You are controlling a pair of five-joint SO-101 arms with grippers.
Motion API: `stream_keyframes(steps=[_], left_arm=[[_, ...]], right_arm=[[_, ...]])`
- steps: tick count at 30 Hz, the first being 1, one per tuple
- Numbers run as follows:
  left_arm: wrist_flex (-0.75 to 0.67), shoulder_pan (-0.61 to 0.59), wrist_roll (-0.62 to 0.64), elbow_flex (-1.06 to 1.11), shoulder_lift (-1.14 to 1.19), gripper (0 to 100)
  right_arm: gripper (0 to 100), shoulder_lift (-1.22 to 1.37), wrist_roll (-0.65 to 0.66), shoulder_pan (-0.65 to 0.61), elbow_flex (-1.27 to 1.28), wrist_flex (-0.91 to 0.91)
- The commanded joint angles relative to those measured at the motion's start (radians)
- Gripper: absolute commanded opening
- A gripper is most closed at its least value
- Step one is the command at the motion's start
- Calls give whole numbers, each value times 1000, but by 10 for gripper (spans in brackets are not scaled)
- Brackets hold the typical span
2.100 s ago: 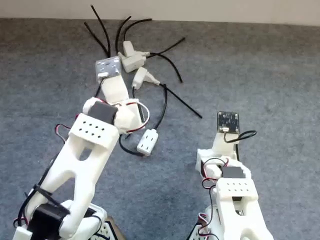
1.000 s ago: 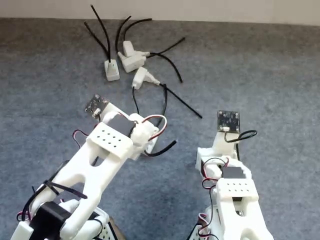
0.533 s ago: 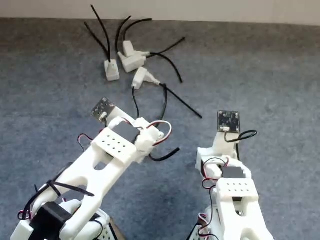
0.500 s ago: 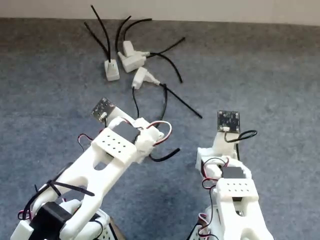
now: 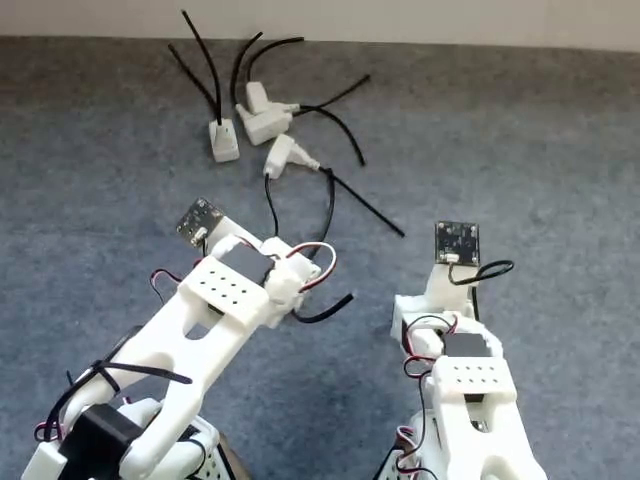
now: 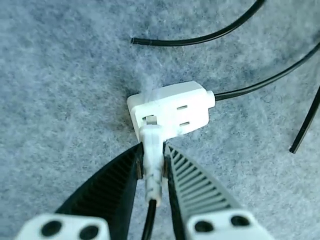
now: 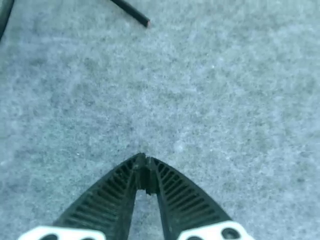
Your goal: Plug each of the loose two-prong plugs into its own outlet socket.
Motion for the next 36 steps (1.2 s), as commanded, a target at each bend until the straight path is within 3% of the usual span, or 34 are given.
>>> stream_keyframes(steps=[1, 8, 15, 24, 29, 36], left_arm=[[-11, -8, 6, 2, -5, 7], [8, -36, -15, 7, -2, 7], [38, -39, -270, 45, -2, 7], [180, 41, -365, 41, -4, 7], [288, 36, -523, 8, -4, 7], [252, -38, -690, 16, -2, 7]], right_arm=[[8, -16, -8, 5, -2, -19], [8, -16, -8, 5, -2, -19], [8, -16, -8, 5, -2, -19], [8, -16, -8, 5, -2, -19], [8, -16, -8, 5, -2, -19], [8, -16, -8, 5, -2, -19]])
